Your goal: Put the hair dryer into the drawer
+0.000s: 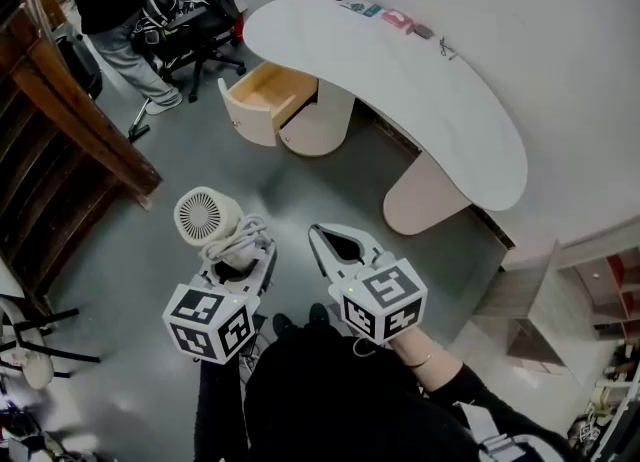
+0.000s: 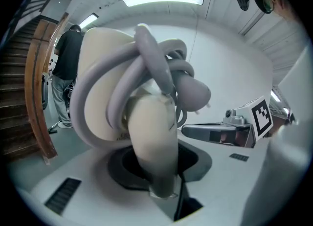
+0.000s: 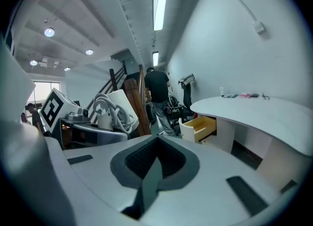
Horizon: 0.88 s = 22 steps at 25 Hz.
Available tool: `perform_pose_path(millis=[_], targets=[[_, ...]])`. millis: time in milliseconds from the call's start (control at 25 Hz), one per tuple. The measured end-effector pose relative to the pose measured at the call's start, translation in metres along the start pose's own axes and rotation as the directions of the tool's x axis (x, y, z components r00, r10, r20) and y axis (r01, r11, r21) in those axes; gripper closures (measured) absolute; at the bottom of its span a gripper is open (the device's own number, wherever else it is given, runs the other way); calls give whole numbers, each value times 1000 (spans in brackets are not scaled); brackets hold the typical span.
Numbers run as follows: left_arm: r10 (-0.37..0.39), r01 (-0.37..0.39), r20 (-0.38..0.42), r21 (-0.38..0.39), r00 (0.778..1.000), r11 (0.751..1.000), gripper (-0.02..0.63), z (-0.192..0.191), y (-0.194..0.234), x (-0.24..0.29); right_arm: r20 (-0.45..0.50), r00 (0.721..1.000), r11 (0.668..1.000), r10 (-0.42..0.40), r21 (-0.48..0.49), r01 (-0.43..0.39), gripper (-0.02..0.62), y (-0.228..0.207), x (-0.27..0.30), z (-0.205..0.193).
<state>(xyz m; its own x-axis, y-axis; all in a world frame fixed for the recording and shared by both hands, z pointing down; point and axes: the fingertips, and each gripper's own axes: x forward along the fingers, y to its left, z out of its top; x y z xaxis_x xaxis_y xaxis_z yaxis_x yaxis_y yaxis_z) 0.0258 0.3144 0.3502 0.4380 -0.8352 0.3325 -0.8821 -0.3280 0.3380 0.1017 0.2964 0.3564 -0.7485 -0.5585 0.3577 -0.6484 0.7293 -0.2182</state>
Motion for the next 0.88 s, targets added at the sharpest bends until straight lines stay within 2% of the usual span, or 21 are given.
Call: perform_pose_path(millis=[320,880], targets=[[5,-5,-7,10,1000,1000,482,1,-8,15,23,1000,1000,15,12,-15,594,-18,-7,1],[43,-43,4,45,999,998,482,22,-4,38,23,999,999,-31,32,30,594,-58,-7,10]])
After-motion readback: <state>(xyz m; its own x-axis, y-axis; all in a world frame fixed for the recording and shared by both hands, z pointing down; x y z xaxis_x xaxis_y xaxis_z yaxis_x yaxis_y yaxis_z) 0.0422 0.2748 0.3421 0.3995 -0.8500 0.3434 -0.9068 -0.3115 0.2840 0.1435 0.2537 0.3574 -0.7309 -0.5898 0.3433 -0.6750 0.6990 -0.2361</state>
